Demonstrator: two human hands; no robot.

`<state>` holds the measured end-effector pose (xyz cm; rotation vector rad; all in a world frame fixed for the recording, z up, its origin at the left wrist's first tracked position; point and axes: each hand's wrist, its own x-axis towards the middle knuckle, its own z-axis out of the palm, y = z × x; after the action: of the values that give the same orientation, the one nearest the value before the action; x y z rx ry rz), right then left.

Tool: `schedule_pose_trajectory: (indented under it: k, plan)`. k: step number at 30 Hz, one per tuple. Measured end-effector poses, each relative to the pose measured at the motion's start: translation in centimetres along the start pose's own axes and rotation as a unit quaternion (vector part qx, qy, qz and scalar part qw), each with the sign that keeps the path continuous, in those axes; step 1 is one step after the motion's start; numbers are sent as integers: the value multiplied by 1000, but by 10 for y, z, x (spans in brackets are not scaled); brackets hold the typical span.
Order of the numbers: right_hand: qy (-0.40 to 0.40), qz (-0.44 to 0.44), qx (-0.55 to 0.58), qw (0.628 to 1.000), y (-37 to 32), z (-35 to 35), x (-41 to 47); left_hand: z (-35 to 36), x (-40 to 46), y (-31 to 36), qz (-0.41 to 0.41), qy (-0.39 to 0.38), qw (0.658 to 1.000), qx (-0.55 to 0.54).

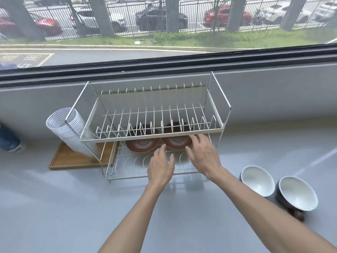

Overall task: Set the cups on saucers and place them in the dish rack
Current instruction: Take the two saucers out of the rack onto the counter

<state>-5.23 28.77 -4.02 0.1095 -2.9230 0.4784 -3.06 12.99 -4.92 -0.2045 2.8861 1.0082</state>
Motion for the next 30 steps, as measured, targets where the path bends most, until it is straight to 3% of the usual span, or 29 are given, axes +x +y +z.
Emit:
schedule_pose_trajectory:
  k: [11,17,21,23,30]
  plan:
    - [-68,96,54,992,-2,22,56,15,57,11,-94,-8,991,-99]
    - [-160,108,41,980,-1,37,76,22,66,12,-128,-4,974,-184]
    - [-197,131,49,970,5,48,85,23,74,11,-154,-19,956,-248]
    - [-180,138,59,972,4,45,88,23,76,11,-168,-28,945,-279]
    - [-218,201,85,951,6,43,91,29,80,6,-150,-41,938,-309]
